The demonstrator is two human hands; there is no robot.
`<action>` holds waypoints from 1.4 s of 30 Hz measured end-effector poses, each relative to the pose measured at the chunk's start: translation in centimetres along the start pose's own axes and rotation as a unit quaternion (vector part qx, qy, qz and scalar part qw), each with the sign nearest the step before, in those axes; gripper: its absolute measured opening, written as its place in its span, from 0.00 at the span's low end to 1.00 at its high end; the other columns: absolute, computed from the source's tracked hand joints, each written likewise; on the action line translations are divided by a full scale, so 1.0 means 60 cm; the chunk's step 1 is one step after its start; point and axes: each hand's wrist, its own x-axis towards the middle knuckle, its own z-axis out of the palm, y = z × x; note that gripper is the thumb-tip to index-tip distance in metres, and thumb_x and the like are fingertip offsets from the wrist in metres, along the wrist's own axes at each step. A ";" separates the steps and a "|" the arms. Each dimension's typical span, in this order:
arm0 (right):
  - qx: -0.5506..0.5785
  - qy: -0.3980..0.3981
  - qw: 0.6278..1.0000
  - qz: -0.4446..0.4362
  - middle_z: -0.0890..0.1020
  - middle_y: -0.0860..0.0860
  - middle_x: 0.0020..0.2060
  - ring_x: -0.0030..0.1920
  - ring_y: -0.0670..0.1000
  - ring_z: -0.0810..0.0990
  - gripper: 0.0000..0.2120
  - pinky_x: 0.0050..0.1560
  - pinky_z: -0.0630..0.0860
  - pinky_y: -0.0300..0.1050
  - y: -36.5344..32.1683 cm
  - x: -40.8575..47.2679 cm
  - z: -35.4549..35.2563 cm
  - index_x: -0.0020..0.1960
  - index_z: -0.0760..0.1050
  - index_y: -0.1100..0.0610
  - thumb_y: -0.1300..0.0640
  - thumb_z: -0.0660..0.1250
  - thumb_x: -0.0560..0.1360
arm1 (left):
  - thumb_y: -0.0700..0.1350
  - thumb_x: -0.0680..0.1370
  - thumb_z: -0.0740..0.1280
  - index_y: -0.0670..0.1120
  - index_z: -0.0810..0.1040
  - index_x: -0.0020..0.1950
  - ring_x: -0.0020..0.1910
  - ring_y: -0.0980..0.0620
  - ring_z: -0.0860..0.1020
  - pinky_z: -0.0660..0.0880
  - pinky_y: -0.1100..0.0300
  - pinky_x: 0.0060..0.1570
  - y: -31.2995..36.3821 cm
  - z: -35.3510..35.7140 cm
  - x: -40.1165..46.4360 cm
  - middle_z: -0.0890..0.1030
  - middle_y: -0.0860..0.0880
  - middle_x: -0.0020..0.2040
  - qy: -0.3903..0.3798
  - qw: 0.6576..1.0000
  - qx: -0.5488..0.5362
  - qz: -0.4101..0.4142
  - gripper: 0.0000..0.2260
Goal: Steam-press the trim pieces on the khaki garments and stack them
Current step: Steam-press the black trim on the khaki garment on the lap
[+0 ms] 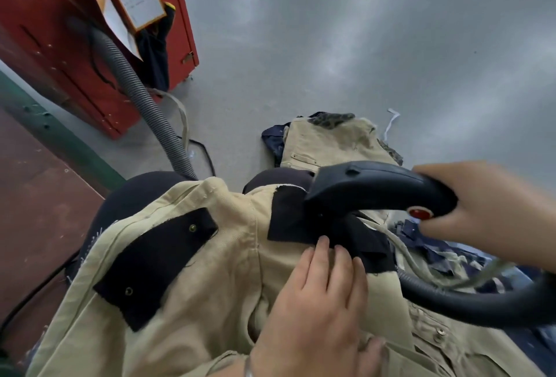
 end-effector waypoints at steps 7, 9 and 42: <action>0.012 0.091 0.994 -0.051 0.76 0.46 0.28 0.29 0.45 0.75 0.07 0.28 0.66 0.42 -0.057 0.081 -0.001 0.44 0.76 0.49 0.52 0.72 0.67 | 0.64 0.70 0.56 0.45 0.83 0.58 0.58 0.42 0.79 0.78 0.51 0.54 -0.003 -0.005 -0.003 0.82 0.45 0.55 -0.010 1.000 0.013 0.000 0.30; 0.058 0.102 0.992 -0.048 0.78 0.50 0.26 0.25 0.47 0.77 0.08 0.21 0.68 0.40 -0.047 0.076 -0.029 0.43 0.76 0.50 0.52 0.71 0.66 | 0.64 0.71 0.56 0.44 0.83 0.57 0.58 0.43 0.79 0.78 0.52 0.55 -0.002 -0.004 -0.005 0.82 0.45 0.56 -0.008 1.000 0.011 0.000 0.30; 0.039 0.157 0.983 0.087 0.80 0.44 0.33 0.25 0.49 0.78 0.14 0.30 0.78 0.46 0.111 -0.102 -0.008 0.44 0.72 0.35 0.39 0.67 0.58 | 0.64 0.70 0.62 0.43 0.76 0.65 0.62 0.45 0.74 0.72 0.52 0.59 -0.009 -0.031 -0.022 0.76 0.45 0.64 -0.045 0.995 -0.089 -0.021 0.32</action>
